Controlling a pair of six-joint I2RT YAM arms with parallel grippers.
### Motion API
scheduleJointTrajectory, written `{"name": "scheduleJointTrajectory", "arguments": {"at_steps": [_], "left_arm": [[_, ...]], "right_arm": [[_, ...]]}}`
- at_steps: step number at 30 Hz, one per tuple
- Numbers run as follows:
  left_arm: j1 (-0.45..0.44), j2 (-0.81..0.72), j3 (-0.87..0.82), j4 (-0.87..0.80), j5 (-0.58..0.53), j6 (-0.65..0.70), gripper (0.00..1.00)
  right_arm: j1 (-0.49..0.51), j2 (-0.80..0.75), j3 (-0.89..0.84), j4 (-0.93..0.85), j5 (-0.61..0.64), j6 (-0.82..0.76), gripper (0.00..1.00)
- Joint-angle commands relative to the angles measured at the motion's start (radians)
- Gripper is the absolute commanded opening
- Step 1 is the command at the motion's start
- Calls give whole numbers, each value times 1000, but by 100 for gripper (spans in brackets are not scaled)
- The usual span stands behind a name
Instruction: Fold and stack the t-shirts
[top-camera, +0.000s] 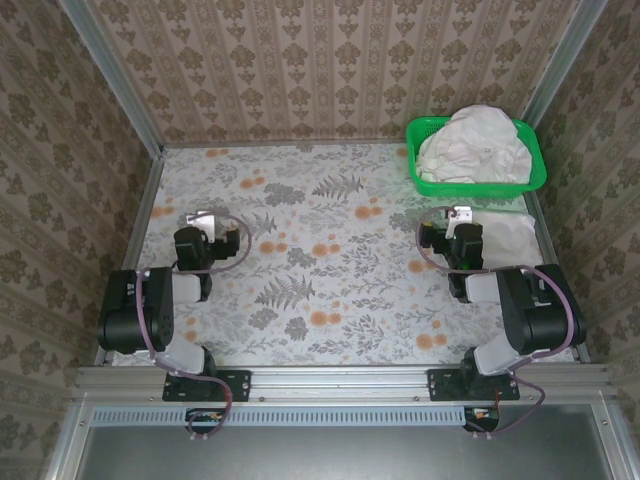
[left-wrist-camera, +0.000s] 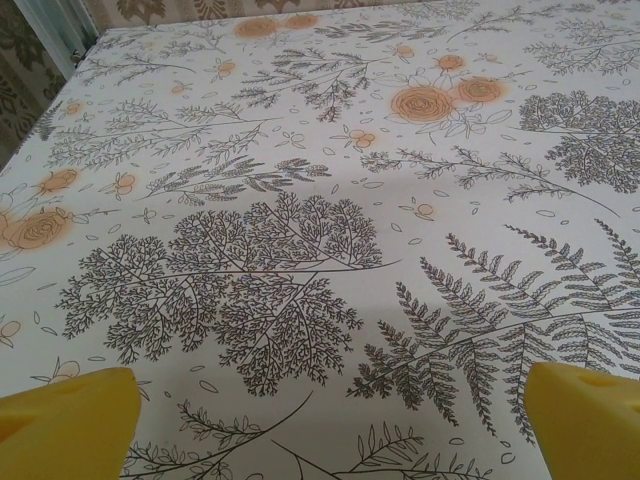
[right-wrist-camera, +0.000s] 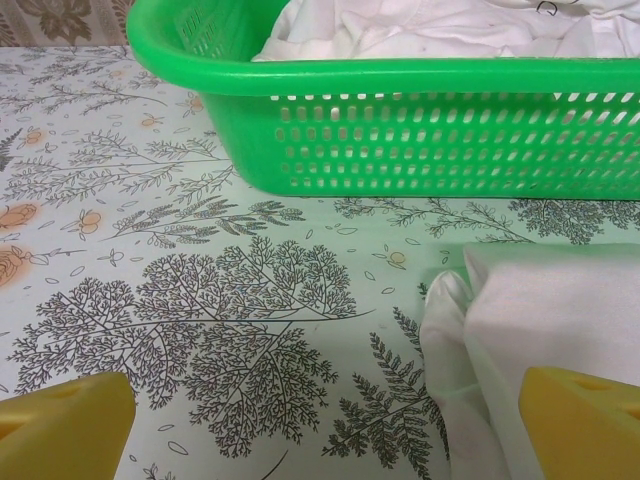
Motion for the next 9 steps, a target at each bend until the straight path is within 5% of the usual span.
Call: {"name": "scheduleJointTrajectory", "arguments": {"at_steps": [1,9], "left_arm": [[-6,-8,20,18,-9,15,100],[0,-8,18,24,2,11,100]], "right_arm": [[-3,2,18,23,-21,11,100],[-3,0,16,29,-22,10,100]]}}
